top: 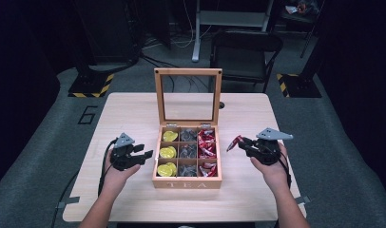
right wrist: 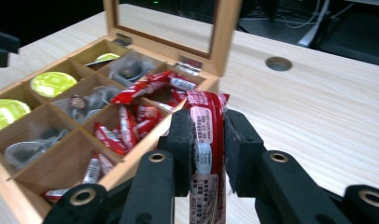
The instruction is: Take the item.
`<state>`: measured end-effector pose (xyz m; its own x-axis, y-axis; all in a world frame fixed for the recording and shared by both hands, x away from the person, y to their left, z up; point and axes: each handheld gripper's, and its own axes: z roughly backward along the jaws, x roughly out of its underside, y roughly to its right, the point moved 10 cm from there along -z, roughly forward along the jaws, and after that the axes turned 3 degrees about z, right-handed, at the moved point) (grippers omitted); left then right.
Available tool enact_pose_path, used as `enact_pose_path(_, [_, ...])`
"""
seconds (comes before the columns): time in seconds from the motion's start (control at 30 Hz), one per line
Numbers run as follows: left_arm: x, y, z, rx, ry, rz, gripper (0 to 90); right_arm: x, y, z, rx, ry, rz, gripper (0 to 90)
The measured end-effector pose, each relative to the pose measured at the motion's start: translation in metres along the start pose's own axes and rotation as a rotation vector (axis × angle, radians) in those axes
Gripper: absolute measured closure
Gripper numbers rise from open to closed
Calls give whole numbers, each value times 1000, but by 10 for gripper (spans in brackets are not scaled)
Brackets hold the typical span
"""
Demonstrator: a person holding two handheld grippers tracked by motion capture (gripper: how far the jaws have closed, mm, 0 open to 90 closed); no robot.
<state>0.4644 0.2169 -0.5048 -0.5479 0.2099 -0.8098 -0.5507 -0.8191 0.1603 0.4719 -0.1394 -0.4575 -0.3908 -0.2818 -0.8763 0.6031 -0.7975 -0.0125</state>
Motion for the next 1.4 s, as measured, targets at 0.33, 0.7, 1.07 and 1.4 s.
enact_pose_path(0.33, [0,-1,0,-2,-1,-8,491,10,13,-2,49,-28,-2,731])
enact_pose_path(0.7, [0,0,0,0,-1,-5,491,33,25,-17,68,-73,-38,732])
enact_pose_path(1.07, [0,0,0,2,-1,-2,491,56,37,-31,99,-129,-57,731])
enact_pose_path(1.4, [0,1,0,2,-1,-3,491,73,44,-44,90,-169,-102,726])
